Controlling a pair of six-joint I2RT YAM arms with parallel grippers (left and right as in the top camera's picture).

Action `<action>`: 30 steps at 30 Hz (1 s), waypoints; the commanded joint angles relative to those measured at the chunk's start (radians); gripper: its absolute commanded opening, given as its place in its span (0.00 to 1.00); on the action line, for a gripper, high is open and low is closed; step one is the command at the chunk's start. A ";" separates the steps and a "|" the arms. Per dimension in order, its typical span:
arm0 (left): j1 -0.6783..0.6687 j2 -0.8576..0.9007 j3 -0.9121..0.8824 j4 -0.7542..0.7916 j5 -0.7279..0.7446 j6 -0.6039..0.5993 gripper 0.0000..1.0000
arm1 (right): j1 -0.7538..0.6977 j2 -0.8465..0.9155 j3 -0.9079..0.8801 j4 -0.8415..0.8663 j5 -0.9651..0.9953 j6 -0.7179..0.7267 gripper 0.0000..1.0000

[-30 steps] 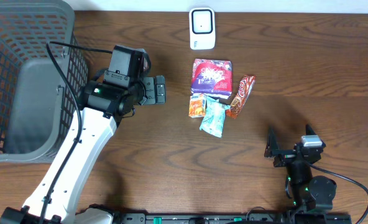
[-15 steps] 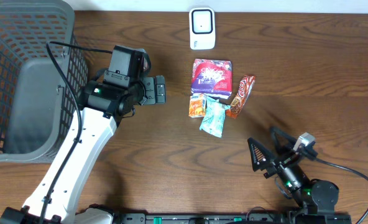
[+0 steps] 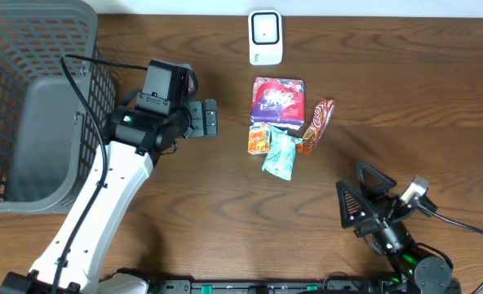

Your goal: Scan the item barcode

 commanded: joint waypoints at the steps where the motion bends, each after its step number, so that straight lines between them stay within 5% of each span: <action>1: 0.003 0.006 0.013 -0.005 -0.013 0.009 0.98 | 0.006 0.051 0.056 0.003 0.072 -0.027 0.99; 8: 0.003 0.006 0.013 -0.005 -0.013 0.009 0.98 | 0.006 0.340 0.309 -0.122 0.019 -0.206 0.99; 18: 0.003 0.006 0.013 -0.005 -0.013 0.009 0.98 | 0.006 0.776 0.806 -0.750 -0.135 -0.579 0.99; 29: 0.003 0.006 0.013 -0.005 -0.013 0.009 0.98 | 0.011 0.943 0.866 -0.857 -0.145 -0.436 0.99; 30: 0.003 0.006 0.013 -0.005 -0.013 0.009 0.98 | 0.019 0.951 0.866 -0.857 -0.153 -0.437 0.86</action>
